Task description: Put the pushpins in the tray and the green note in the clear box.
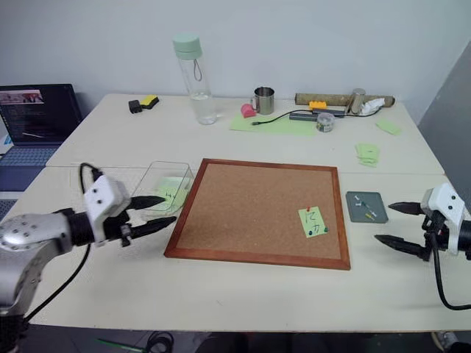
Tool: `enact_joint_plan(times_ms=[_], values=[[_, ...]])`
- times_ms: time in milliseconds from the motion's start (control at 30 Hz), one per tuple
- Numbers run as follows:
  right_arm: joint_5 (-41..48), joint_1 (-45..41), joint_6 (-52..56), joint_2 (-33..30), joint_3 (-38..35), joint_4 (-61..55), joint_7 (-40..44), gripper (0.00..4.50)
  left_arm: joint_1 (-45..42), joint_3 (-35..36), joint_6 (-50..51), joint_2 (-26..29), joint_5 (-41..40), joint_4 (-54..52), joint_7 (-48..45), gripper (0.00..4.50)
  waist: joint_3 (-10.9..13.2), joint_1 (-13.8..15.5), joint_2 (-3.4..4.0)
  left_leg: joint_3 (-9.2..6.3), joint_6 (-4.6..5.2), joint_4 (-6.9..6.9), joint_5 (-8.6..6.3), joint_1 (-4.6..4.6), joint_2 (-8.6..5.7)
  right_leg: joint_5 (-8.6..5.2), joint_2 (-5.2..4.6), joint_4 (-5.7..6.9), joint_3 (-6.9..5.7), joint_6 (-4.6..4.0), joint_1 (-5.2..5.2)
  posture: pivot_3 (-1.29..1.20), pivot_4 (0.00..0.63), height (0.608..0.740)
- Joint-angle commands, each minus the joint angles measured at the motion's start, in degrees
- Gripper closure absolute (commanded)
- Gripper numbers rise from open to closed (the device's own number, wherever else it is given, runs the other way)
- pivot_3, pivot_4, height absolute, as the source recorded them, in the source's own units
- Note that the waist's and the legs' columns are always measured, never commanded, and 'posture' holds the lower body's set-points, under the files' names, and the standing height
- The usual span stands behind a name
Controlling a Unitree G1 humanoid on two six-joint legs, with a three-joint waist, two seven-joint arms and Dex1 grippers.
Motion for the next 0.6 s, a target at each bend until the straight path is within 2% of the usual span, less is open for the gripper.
enact_joint_plan(times_ms=[33, 233, 333, 367, 467, 600], values=[[1.87, -1.17, 2.16, 1.11, 0.34, -6.78, -2.81, 0.0, -6.11, -9.47, -0.59, -5.47, 2.69, 0.66, 1.12, 2.42, 0.0, 0.01, -0.01, 0.0, -0.01, 0.01, 0.0, -0.01, 0.0, 0.0, 0.01, 0.0, 0.0, 0.0, 0.0, 0.0, 0.15, 0.74], [3.4, -4.77, 6.26, 3.7, 3.14, -11.59, -7.1, 0.0, -13.75, -18.64, -5.96, -16.18, 9.09, 11.17, 4.11, 3.09, 0.02, 0.01, -0.07, -0.03, -0.03, 0.12, 0.02, -0.03, 0.0, 0.0, 0.08, 0.07, 0.0, 0.01, 0.0, 0.0, 0.15, 0.74], [3.23, -6.93, 7.51, 4.77, 5.21, -12.09, -8.62, 0.0, -16.02, -21.46, -9.04, -21.79, 11.41, 16.6, 5.95, 3.64, 0.02, 0.02, -0.08, -0.02, -0.05, 0.14, 0.03, -0.04, 0.0, 0.0, 0.09, 0.05, 0.01, 0.01, 0.0, 0.0, 0.15, 0.74], [2.99, -7.66, 7.71, 5.08, 6.01, -12.04, -8.98, 0.0, -16.68, -22.15, -10.03, -23.57, 12.0, 18.48, 6.47, 3.64, 0.03, 0.04, -0.09, -0.02, -0.05, 0.16, 0.03, -0.05, 0.0, 0.0, 0.09, 0.05, 0.01, 0.01, 0.0, 0.0, 0.15, 0.74], [1.58, -10.29, 7.59, 5.98, 8.71, -11.16, -9.93, 0.0, -18.16, -23.22, -12.42, -28.23, 13.32, 23.47, 8.01, 4.07, 0.03, 0.25, -0.1, -0.05, -0.12, 0.31, 0.07, -0.11, 0.0, 0.01, 0.09, 0.07, -0.02, 0.03, 0.0, 0.0, 0.15, 0.74], [-0.57, -14.23, 8.86, 6.44, 12.96, -9.43, -11.42, 0.0, -18.44, -23.32, -14.94, -31.02, 14.49, 27.15, 8.67, 4.42, 0.03, 0.18, -0.1, -0.09, -0.15, 0.47, 0.08, -0.18, 0.0, 0.02, 0.1, 0.1, -0.03, 0.04, -0.01, 0.0, 0.15, 0.74]])
